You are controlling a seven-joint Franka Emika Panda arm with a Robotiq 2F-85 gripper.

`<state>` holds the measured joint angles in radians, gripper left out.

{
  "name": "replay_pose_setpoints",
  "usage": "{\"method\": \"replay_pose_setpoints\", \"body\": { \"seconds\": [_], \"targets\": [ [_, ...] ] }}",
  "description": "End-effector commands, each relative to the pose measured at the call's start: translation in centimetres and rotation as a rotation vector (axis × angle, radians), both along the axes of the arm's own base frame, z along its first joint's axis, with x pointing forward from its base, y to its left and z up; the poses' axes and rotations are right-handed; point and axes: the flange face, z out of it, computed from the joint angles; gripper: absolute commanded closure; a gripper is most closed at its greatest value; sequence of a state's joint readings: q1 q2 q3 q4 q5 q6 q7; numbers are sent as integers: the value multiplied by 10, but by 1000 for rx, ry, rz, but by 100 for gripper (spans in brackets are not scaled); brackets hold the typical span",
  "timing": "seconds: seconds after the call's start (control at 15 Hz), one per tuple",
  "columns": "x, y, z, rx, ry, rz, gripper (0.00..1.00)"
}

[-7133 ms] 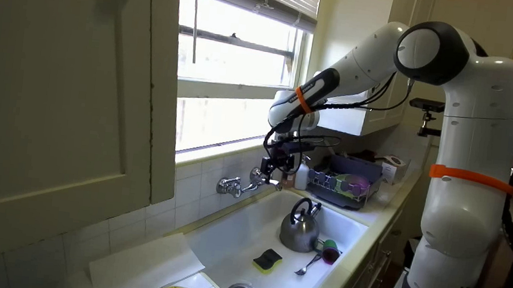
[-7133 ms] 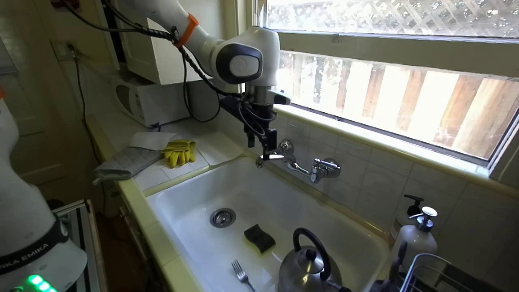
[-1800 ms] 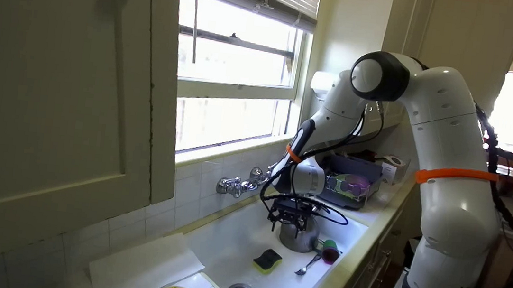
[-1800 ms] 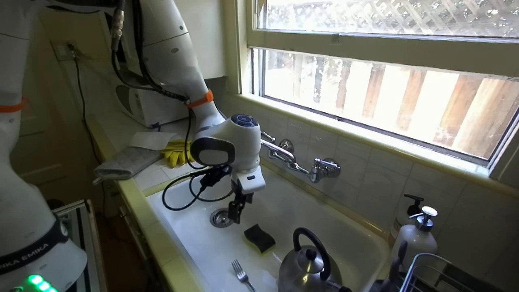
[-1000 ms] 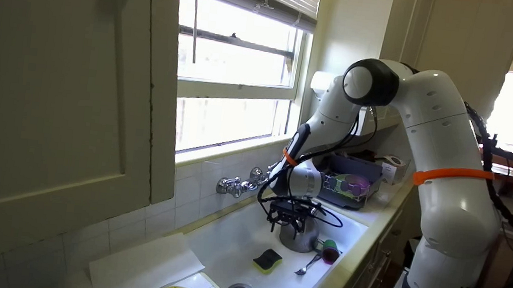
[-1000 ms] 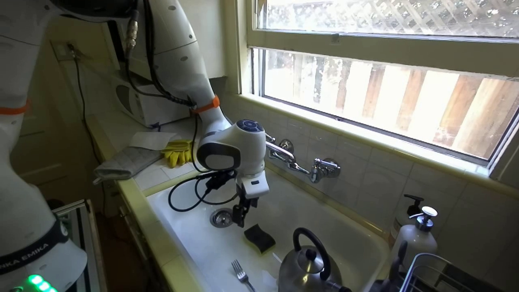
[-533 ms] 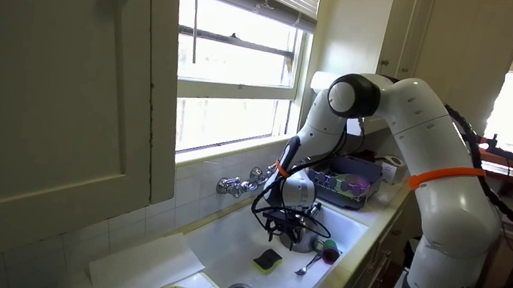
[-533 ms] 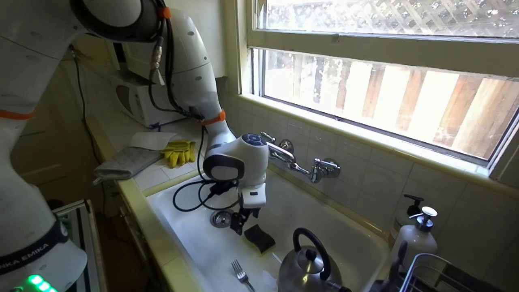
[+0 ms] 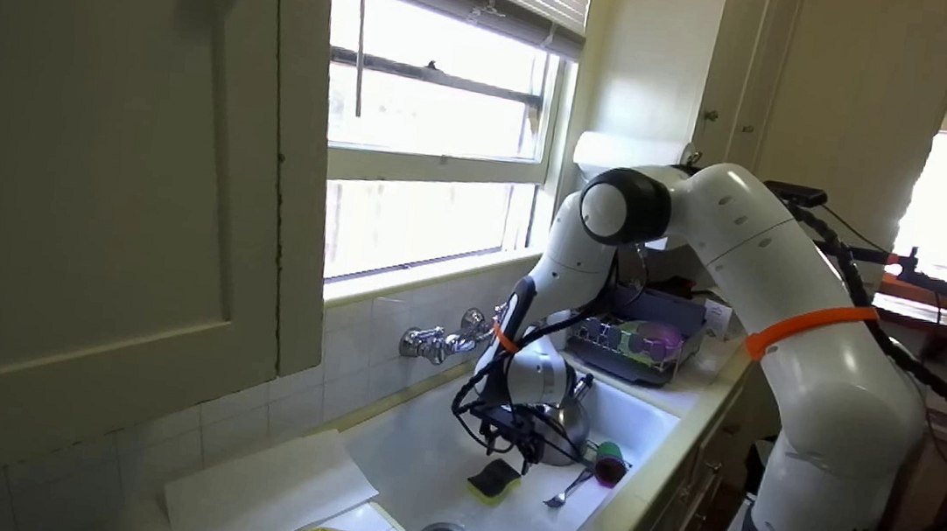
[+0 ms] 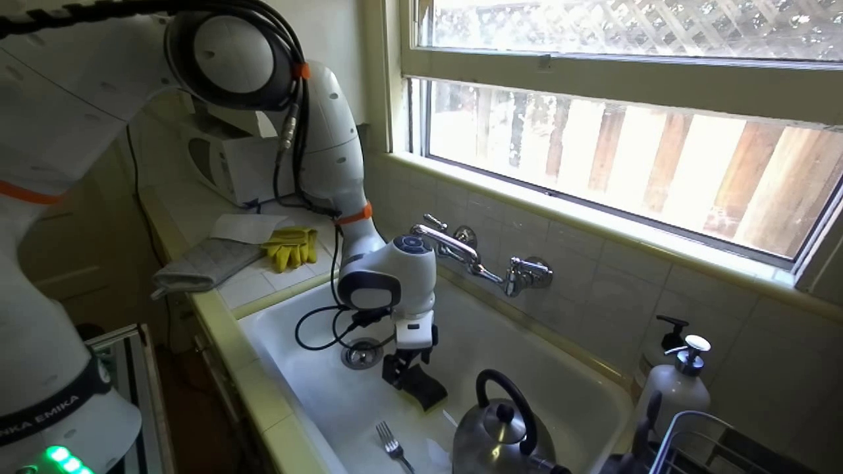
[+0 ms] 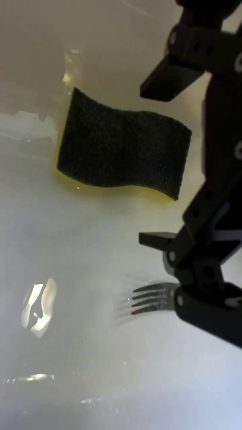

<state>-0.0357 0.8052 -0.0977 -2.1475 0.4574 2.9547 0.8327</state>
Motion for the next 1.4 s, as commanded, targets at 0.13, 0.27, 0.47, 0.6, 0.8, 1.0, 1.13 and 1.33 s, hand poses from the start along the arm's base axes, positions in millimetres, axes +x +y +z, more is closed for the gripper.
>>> {"method": "replay_pose_setpoints", "body": {
  "seconds": [0.13, 0.27, 0.47, 0.6, 0.8, 1.0, 1.13, 1.33],
  "targets": [
    [13, 2, -30, 1, -35, -27, 0],
    [16, 3, -36, 3, -35, -21, 0],
    [22, 2, -43, -2, -40, -15, 0],
    [25, 3, -49, -1, -36, -8, 0],
    [29, 3, -56, 0, -26, 1, 0],
    [32, 4, -63, 0, -23, 6, 0],
    [33, 5, -67, 0, -18, 10, 0],
    [34, 5, -72, 2, -14, 14, 0]
  ]
}}
